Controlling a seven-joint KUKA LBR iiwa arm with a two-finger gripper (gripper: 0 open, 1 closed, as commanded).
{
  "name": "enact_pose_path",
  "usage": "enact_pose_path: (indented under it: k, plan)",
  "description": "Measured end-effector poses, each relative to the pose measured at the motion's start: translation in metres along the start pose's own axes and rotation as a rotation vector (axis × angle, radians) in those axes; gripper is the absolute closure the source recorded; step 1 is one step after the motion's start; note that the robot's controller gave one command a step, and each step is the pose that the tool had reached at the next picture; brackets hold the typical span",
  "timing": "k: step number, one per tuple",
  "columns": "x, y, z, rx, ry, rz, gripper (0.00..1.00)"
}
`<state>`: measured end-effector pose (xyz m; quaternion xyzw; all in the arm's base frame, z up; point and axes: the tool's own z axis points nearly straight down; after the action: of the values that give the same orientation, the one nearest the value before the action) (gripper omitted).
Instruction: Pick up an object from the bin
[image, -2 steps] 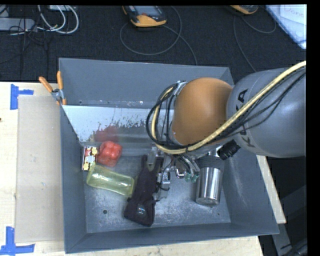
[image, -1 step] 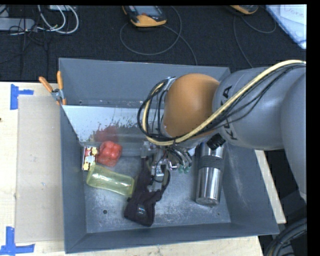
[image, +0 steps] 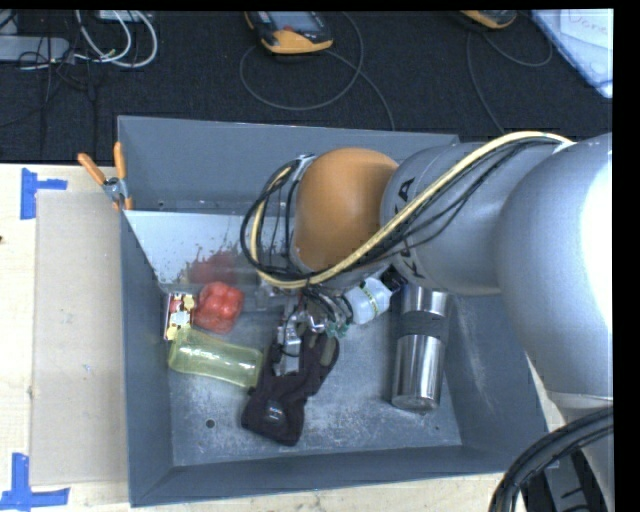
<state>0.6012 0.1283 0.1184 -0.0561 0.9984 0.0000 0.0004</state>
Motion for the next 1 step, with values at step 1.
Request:
enact_pose_path:
  k: [1]
  plan:
    - [0.0227, -0.0148, 0.0237, -0.002, 0.000, -0.099, 0.00]
